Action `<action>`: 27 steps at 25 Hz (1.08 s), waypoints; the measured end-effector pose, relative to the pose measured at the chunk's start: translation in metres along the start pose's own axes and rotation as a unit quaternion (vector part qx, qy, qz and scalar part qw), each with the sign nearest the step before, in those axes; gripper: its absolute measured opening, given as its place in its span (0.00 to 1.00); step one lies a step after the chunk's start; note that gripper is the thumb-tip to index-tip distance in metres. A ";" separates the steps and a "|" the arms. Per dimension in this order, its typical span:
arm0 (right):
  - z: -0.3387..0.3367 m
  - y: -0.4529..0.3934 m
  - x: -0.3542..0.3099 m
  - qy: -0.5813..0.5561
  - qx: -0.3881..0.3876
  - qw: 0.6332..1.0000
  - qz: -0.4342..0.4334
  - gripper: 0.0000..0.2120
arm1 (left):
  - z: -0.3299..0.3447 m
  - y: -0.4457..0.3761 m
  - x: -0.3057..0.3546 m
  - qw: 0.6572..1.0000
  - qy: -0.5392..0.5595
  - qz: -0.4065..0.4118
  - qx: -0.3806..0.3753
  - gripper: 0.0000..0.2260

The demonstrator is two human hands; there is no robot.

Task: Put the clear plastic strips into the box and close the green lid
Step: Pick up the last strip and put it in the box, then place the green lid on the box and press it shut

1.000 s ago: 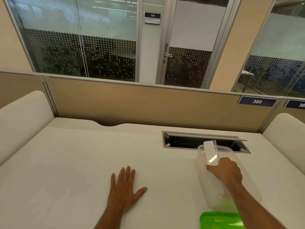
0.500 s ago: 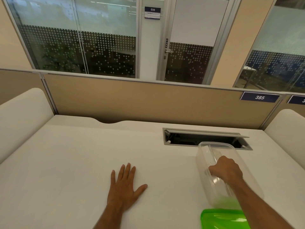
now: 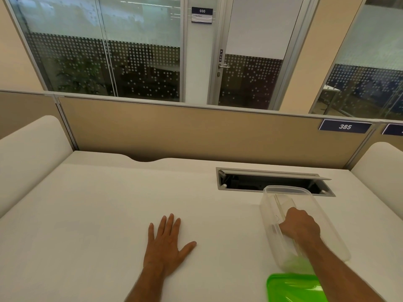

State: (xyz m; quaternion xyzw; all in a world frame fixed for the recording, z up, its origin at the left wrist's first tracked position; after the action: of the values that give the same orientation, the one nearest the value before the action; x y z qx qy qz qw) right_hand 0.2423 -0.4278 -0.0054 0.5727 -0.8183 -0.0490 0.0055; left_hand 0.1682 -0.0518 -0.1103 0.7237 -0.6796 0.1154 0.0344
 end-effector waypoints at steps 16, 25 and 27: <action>-0.024 0.044 -0.030 -0.155 0.080 0.957 -0.232 0.37 | -0.050 0.002 0.076 0.996 0.004 0.080 0.030 0.43; -0.011 0.078 0.006 -0.043 0.069 0.975 -0.205 0.44 | -0.059 0.025 0.149 0.992 0.029 0.121 0.024 0.44; -0.012 0.081 0.026 -0.042 0.072 0.980 -0.180 0.44 | -0.053 0.033 0.161 0.991 0.035 0.129 0.013 0.44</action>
State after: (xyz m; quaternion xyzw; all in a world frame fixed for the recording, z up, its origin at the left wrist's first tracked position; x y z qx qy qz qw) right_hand 0.1586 -0.4257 0.0121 0.7069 -0.7028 -0.0147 -0.0789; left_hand 0.1373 -0.2007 -0.0278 0.6255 -0.7643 0.1531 0.0332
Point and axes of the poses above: each hand's wrist, its own y-axis away from the middle knuckle, its own z-axis out of the palm, x = y × z, the point moved 4 cm from there along -y, towards the middle knuckle, and after that the axes turned 4 degrees about x, right-handed, at the moved point
